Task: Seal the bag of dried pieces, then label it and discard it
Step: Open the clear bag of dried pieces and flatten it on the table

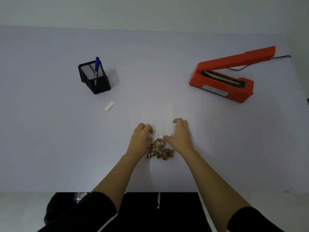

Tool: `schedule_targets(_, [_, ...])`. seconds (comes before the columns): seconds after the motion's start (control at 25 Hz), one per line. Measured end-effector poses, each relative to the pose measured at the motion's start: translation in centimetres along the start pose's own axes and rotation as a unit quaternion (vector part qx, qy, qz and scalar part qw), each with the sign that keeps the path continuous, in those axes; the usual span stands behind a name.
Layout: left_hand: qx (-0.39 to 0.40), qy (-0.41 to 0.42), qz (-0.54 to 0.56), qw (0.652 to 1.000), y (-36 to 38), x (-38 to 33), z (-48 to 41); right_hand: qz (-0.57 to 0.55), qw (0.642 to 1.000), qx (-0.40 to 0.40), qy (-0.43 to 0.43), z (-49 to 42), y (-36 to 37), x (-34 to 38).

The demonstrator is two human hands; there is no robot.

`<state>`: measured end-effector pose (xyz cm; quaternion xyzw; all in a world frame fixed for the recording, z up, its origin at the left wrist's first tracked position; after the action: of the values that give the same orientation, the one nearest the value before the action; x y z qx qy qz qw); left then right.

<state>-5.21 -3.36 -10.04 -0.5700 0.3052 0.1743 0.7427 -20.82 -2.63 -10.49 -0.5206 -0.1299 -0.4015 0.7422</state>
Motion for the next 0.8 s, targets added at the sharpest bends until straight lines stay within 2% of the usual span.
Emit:
schedule_targets(0.08, [0.034,0.011,-0.011,0.999,0.6,0.0,-0.3,0.018,0.999,0.024,-0.028,0.0,0.4,0.2])
schedule_targets(0.16, [0.052,-0.02,-0.006,0.998,0.8,0.3,-0.3,0.009,0.999,0.035,-0.04,0.1,0.7,0.1])
schedule_targets(0.52, [0.078,-0.13,-0.044,0.987,1.3,0.1,-1.5,0.026,0.999,0.035,-0.022,-0.7,0.9,0.3])
schedule_targets(0.68, [0.081,-0.127,-0.02,0.988,1.5,-0.3,-1.9,0.05,0.998,0.04,-0.017,-1.0,1.3,0.7])
schedule_targets(0.8, [0.079,-0.139,0.001,0.987,1.6,-0.2,-2.0,0.026,0.998,0.05,-0.007,-1.0,1.1,0.5])
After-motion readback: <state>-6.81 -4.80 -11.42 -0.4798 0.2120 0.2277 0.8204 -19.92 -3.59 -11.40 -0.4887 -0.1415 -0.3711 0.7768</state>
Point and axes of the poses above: each hand's wrist, its own z-axis away from the middle knuckle, its own y-axis out of the palm, x = y × z, the point moved 8 cm from there along -z, towards the middle knuckle, and after that the axes turned 6 degrees about y, right-handed, at the moved point
